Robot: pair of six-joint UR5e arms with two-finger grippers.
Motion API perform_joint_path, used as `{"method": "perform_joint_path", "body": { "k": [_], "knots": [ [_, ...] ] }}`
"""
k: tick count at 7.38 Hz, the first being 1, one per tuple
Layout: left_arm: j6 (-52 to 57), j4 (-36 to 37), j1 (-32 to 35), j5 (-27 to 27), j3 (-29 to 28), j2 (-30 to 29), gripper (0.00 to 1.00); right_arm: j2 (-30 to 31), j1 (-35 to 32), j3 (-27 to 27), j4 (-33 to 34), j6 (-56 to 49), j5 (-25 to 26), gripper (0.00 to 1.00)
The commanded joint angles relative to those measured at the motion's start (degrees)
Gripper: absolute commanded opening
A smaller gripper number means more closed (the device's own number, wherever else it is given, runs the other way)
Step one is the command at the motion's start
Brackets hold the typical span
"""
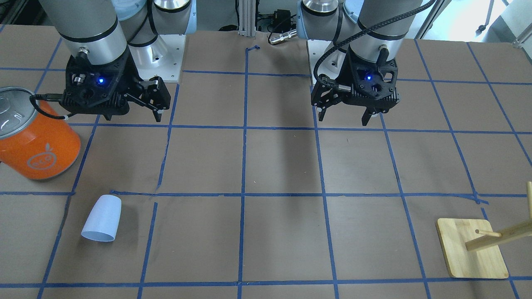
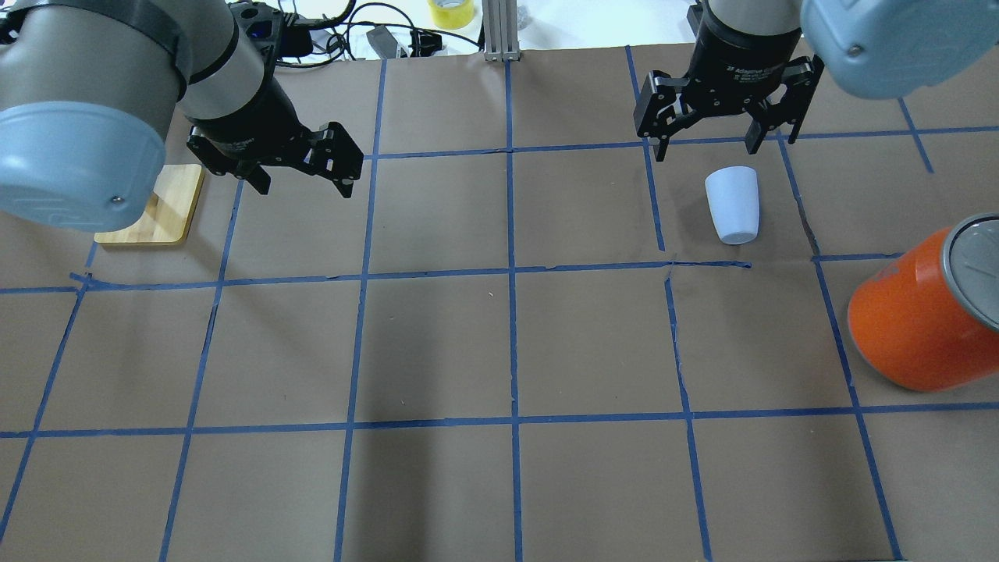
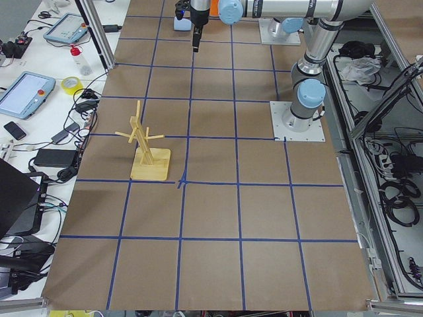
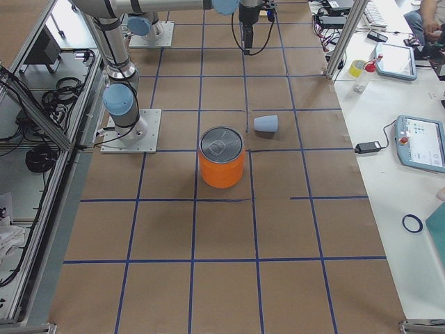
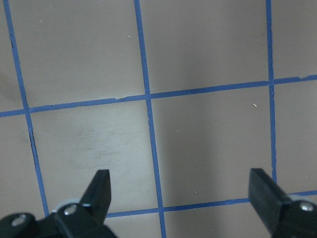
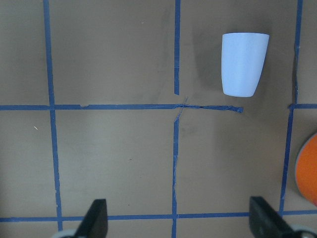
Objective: Flip cup
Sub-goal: 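Move the right gripper over the white cup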
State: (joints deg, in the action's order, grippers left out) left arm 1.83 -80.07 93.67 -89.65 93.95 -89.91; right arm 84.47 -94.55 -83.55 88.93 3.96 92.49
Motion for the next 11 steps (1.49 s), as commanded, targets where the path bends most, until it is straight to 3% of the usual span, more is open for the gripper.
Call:
{"method": "perform_joint_path", "body": {
  "k": [1,5,8,11],
  "knots": [
    [0.02,0.00,0.02,0.00,0.09,-0.09,1.00,0.00,-0.02,-0.03,0.36,0.00,0.06,1.00],
    [0.19,0.00,0.02,0.00,-0.08,-0.09,1.00,-0.09,-0.02,0.23,3.61,0.00,-0.73,1.00],
    [0.19,0.00,0.02,0.00,-0.17,-0.17,1.00,-0.27,-0.02,-0.03,5.55,0.00,-5.57,1.00],
    [0.37,0.00,0.02,0.00,0.35,-0.26,1.00,-3.06,4.36,0.23,5.73,-0.62,1.16,1.00]
  ]
}}
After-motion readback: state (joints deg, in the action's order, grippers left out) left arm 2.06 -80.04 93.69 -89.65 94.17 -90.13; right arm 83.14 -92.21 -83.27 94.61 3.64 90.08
